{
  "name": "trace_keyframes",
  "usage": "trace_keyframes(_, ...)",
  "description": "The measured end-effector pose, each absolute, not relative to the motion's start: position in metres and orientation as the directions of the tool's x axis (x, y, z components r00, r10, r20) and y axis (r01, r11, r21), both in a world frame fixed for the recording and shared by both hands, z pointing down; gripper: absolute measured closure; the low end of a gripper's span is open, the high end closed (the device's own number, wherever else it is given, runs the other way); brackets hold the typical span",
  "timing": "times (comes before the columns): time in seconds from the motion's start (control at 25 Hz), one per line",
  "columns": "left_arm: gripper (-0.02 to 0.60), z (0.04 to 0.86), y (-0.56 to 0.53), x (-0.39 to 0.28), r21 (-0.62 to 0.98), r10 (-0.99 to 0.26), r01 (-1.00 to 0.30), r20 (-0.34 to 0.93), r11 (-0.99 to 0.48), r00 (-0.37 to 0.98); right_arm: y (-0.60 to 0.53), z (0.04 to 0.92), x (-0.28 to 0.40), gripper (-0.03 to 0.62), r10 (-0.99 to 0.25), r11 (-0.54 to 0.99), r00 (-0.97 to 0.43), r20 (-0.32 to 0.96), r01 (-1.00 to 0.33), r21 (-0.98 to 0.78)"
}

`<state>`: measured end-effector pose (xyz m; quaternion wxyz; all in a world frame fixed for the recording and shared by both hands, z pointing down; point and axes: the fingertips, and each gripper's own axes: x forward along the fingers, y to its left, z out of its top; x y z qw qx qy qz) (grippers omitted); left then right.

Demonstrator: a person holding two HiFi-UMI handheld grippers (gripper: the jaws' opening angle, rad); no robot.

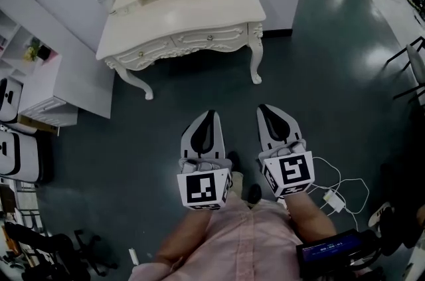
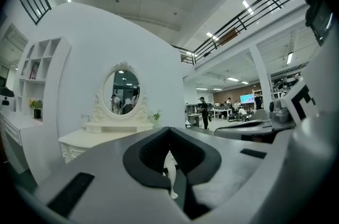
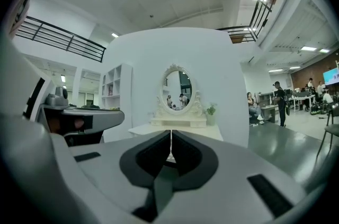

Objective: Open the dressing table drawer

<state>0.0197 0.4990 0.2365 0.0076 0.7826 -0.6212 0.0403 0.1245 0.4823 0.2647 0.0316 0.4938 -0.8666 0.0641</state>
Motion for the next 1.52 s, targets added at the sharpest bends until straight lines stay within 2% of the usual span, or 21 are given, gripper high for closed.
trace_keyframes(0.76,0.560,0.226,0.329,-0.062,-0.025,-0.962,-0.962,0.025,-0.272,0.272,0.319,0.249,0.039,0.574,-0.866,0.491,-0.493,0.087,-0.870,-0.041)
trace_keyframes(1.52,0.560,0.254,0.243,-0.063,-0.003,-0.954,-0.959,0.096,-0.284,0.283,0.233,0.269,0.047,0.574,-0.879,0.456,-0.459,0.133,-0.888,-0.055)
